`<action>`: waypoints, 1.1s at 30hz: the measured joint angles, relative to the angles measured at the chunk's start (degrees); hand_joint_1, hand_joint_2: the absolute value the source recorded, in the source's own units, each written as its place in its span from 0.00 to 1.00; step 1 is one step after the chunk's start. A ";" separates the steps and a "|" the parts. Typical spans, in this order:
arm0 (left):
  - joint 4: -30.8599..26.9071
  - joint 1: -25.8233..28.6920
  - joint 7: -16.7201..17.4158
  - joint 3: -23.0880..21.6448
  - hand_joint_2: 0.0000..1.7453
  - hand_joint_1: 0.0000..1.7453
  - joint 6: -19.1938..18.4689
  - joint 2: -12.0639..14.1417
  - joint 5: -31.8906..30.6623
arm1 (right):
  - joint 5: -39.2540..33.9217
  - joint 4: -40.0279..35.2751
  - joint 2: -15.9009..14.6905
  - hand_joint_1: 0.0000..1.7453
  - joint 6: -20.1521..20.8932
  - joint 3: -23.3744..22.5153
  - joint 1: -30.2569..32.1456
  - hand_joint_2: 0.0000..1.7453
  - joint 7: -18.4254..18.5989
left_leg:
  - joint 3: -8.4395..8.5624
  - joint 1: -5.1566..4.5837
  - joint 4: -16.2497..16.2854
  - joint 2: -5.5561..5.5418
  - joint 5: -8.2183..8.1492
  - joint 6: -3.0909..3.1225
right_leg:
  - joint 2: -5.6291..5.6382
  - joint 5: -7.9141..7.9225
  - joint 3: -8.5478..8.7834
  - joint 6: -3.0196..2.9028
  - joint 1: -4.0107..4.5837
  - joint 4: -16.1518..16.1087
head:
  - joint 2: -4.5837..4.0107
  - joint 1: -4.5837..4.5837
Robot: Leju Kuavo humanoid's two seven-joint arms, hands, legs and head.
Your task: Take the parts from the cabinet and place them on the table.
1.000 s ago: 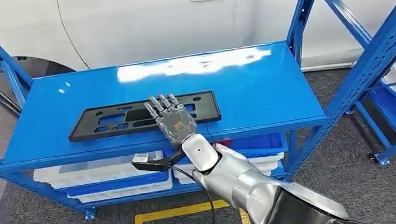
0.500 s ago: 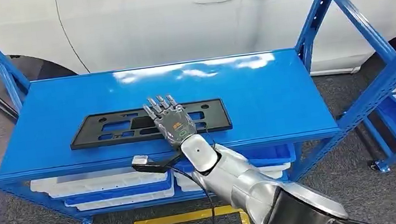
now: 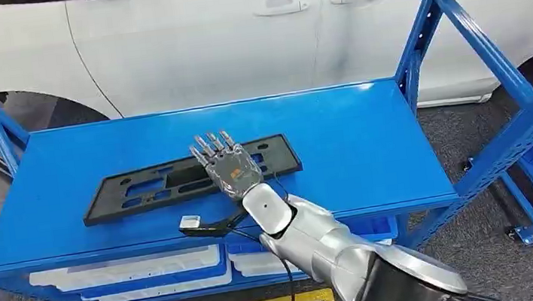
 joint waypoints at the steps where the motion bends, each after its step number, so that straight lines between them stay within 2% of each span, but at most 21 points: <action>1: 0.00 -0.02 -0.02 0.02 0.00 0.00 0.00 0.02 0.02 | 0.15 0.02 0.00 0.00 0.60 0.28 0.08 1.00 0.00 | -2.46 0.00 3.54 0.00 -1.49 -0.21 | 0.00 -0.36 0.36 -0.04 0.04 0.00 | -0.02 0.00; 2: 0.00 0.07 -0.04 0.04 0.00 0.00 0.02 0.00 0.02 | 0.28 0.07 0.00 0.00 1.23 0.55 0.30 1.00 0.02 | -4.77 -0.01 6.32 0.00 -2.72 -0.24 | 0.02 -0.85 0.85 -0.05 0.06 0.04 | -0.02 0.02; 3: 0.00 0.14 -0.09 0.09 0.00 0.00 0.00 0.00 0.02 | 0.37 0.11 0.00 0.00 2.04 0.85 0.46 1.00 0.15 | -5.91 0.00 6.70 0.00 -2.35 -0.39 | 0.09 -1.30 1.40 -0.03 0.06 0.11 | -0.02 0.02; 4: 0.00 0.42 -0.11 0.11 0.00 0.00 0.02 0.02 0.02 | 0.66 0.15 0.00 0.00 3.44 1.18 0.48 1.00 0.44 | -5.88 0.02 4.44 0.02 -0.37 -0.29 | 0.27 -1.90 2.10 0.07 0.01 0.20 | -0.02 0.00; 6: 0.00 0.53 -0.20 0.20 0.00 0.00 0.02 0.07 0.04 | 0.81 0.17 0.00 0.00 6.28 1.68 0.46 1.00 0.79 | -3.32 0.02 -4.93 0.06 6.33 0.20 | 0.35 -3.21 3.74 0.51 -0.13 0.50 | -0.02 0.02; 7: 0.00 0.59 -0.28 0.20 0.00 0.00 0.00 0.09 0.02 | 0.81 0.17 -0.02 0.82 7.49 1.90 0.52 1.00 0.79 | -2.32 0.03 -9.29 0.13 9.90 0.17 | 0.32 -3.85 4.06 0.84 -0.05 0.53 | -0.02 0.02; 8: 0.09 0.67 -0.31 0.20 0.00 0.00 -0.11 0.07 0.00 | 0.76 0.28 -0.04 1.00 8.61 2.10 0.51 1.00 0.79 | -2.47 -0.28 -9.93 0.15 8.21 0.16 | 0.34 -4.09 4.34 1.12 0.14 0.98 | -0.02 0.02; 10: 0.09 0.40 -0.63 0.20 0.00 0.00 -0.22 0.07 -0.26 | 0.33 0.35 -0.04 1.00 11.07 2.16 0.53 1.00 0.68 | -2.46 -0.37 -9.75 0.06 8.72 1.38 | 0.40 -4.56 3.66 1.69 0.30 1.01 | -0.02 0.02; 13: 0.09 0.48 -0.72 0.20 0.00 0.00 -0.39 -0.09 -0.46 | -0.70 0.46 -0.02 1.00 14.69 2.16 0.26 1.00 0.61 | -1.87 -0.03 -10.32 0.12 8.38 1.99 | 0.35 -5.97 3.87 3.08 0.00 1.71 | -0.02 0.02; 14: 0.09 0.40 -0.74 0.20 0.00 0.00 -0.44 -0.09 -0.52 | -1.01 0.52 -0.02 1.00 15.54 2.16 0.12 1.00 0.61 | -1.61 -0.02 -10.50 0.12 8.30 2.27 | 0.24 -7.43 2.35 3.34 -0.13 4.64 | 0.00 0.02; 16: 0.09 0.15 -0.74 0.22 0.00 0.00 -0.48 -0.04 -0.59 | -1.16 0.74 -0.11 1.00 16.39 2.16 0.18 1.00 0.59 | -1.34 -0.05 -10.55 0.15 8.00 2.63 | 0.11 -11.23 -2.90 3.69 -0.53 14.33 | -0.02 0.02; 17: 0.09 0.09 -0.70 0.22 0.00 0.00 -0.48 -0.04 -0.66 | -1.18 0.81 -0.20 1.00 16.50 2.16 0.18 1.00 0.59 | -1.15 -0.11 -10.54 0.15 7.78 2.67 | 0.09 -12.13 -5.49 3.79 -0.64 18.47 | -0.02 0.02; 18: 0.09 0.09 -0.63 0.22 0.00 0.00 -0.48 -0.04 -0.68 | -1.29 0.87 -0.22 1.00 16.65 2.16 0.17 1.00 0.59 | -0.83 -0.15 -10.53 0.13 7.54 2.67 | 0.08 -11.54 -6.90 3.81 -0.65 19.96 | 0.00 0.02; 20: 0.09 0.03 -0.50 0.22 0.00 0.00 -0.46 -0.09 -0.74 | -1.53 1.09 -0.28 1.00 16.87 2.14 0.08 1.00 0.61 | 0.07 -0.26 -10.54 0.00 7.05 2.63 | 0.08 -6.57 -5.52 3.41 -0.60 14.69 | -0.02 0.02; 22: 0.09 -0.24 -0.46 0.22 0.00 0.00 -0.35 -0.20 -0.83 | -1.84 1.29 -0.33 1.00 16.96 2.10 -0.10 1.00 0.57 | 0.94 -0.39 -10.64 -0.13 6.65 2.49 | 0.06 -0.59 -1.21 2.16 -0.14 3.94 | -0.02 0.02; 23: 0.09 -0.42 -0.48 0.22 0.00 0.00 -0.26 -0.59 -0.96 | -1.90 1.38 -0.35 1.00 16.81 2.10 -0.14 1.00 0.57 | 1.01 -0.60 -10.56 -0.16 6.46 2.29 | -0.03 -0.97 -0.13 1.65 0.20 1.50 | -0.02 0.02; 26: 0.09 -0.55 -1.42 0.22 0.00 0.00 -0.04 -0.57 -1.38 | -1.97 1.53 -0.37 1.00 16.28 1.90 -0.27 1.00 0.66 | 0.95 -0.31 -10.93 -0.09 6.49 1.44 | -0.11 -0.91 -0.35 1.48 0.49 1.06 | -0.02 0.02; 28: 0.09 -0.62 -2.54 0.22 0.00 0.00 0.15 -0.57 -1.86 | -2.01 1.64 -0.50 1.00 15.63 1.35 -0.26 1.00 0.72 | 1.04 -0.32 -10.81 0.00 6.19 0.94 | -0.22 -0.04 0.59 1.12 -0.34 -0.47 | -0.02 0.02; 30: 0.09 -0.66 -3.91 0.20 0.00 0.00 0.33 -0.59 -2.34 | -2.16 1.73 -0.52 1.00 14.90 0.59 -0.32 1.00 0.72 | -1.45 -0.30 -4.90 -0.03 2.44 0.71 | -0.27 -0.02 0.84 0.66 -0.30 -0.77 | 0.00 0.02; 31: 0.09 -0.68 -4.72 0.17 1.00 0.00 0.37 -0.59 -2.47 | -2.27 1.77 -0.54 1.00 14.25 0.11 -0.29 1.00 0.72 | -3.76 -0.19 -0.06 -0.02 0.21 0.50 | -0.27 -0.08 0.84 0.58 -0.21 -0.75 | -0.02 0.02; 33: 0.09 -0.58 -6.03 0.17 1.00 0.00 0.39 -0.59 -2.89 | -2.60 1.95 -0.74 1.00 13.24 -0.92 -0.23 1.00 0.52 | -7.32 -0.16 6.71 -0.01 -1.71 0.11 | -0.25 -0.16 0.78 0.50 -0.14 -0.63 | -0.02 0.02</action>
